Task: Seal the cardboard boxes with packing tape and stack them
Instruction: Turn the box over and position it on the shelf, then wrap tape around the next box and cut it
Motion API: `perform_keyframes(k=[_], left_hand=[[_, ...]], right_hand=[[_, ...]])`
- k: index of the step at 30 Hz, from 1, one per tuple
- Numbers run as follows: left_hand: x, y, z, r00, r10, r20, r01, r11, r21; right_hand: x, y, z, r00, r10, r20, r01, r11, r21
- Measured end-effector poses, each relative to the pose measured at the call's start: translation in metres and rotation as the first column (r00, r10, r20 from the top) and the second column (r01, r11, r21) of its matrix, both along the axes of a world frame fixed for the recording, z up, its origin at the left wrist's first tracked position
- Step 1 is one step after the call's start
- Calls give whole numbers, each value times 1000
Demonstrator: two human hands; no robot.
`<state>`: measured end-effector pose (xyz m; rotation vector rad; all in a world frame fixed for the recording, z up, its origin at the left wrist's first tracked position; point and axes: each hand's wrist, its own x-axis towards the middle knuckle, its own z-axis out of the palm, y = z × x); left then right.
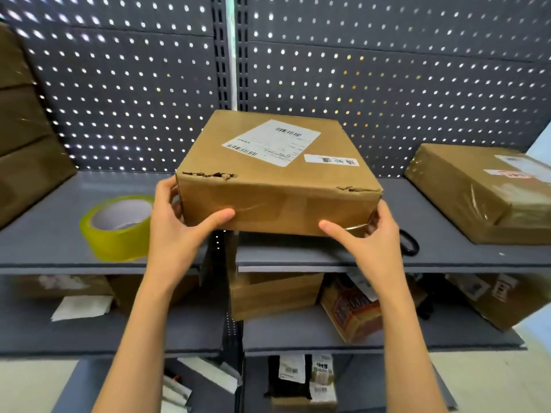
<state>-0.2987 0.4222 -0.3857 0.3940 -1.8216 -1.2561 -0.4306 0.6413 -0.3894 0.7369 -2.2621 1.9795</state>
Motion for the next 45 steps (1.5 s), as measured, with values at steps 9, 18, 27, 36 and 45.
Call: perform_keyframes(k=[9,18,27,36,45], left_hand=[[3,7,-16,985,46,165,-47,999,3],[-3,15,11,937,202,284,-110,945,-307],[-76,88,19,982,37,185,124,609,-783],[-95,91,10,979,-17,205,155,718,-679],[-96,91,10,988,-5,157,111,731,-673]], right_hand=[[-14,5,-20,997,27,66,-40,980,197],[-13,11,-14,989,111,94,-122,985,121],[-23,16,1,971,94,-222,-68,990,120],[-29,16,5,970,105,-220,-94,994,60],[-33,17,8,962,120,-245,-103,991,81]])
